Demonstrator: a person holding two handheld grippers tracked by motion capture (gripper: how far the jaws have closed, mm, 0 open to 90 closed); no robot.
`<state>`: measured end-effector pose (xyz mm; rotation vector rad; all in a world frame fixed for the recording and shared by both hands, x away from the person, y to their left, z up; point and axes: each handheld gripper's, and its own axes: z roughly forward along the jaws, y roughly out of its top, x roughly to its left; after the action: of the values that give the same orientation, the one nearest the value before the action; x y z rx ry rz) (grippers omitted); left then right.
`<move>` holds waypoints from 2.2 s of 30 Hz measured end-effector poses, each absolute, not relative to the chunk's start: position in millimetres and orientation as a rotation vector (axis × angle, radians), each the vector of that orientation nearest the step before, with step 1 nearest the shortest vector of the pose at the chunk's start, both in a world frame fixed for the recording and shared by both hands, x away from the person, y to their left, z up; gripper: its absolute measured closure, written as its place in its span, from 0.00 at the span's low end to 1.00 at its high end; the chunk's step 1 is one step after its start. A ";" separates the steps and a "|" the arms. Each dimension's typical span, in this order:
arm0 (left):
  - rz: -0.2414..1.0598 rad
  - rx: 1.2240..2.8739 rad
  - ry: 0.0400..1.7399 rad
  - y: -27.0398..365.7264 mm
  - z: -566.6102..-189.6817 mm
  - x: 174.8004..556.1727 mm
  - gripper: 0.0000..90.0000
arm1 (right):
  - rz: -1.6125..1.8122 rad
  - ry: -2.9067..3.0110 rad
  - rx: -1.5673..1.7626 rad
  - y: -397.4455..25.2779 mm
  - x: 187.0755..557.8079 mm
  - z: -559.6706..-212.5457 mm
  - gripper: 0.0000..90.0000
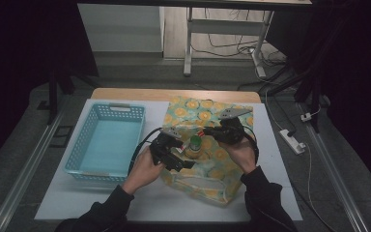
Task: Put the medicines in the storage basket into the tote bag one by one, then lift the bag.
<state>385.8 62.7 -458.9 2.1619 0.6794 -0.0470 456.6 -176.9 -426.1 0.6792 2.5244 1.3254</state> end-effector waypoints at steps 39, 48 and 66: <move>0.079 2.336 0.765 47.6 -521.0 379.5 0.01 | 1.327 2.533 0.672 -177.4 454.1 -426.8 1.00; 0.135 2.397 0.772 41.6 -533.5 383.1 0.00 | 1.323 2.537 0.670 -176.5 453.7 -427.5 1.00; 0.157 2.412 0.732 45.8 -526.5 381.7 0.53 | 1.319 2.545 0.665 -175.1 453.3 -428.6 1.00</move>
<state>381.7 45.8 -526.5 2.4124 0.7317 0.1575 453.3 -175.1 -428.6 0.6651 2.5445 1.3186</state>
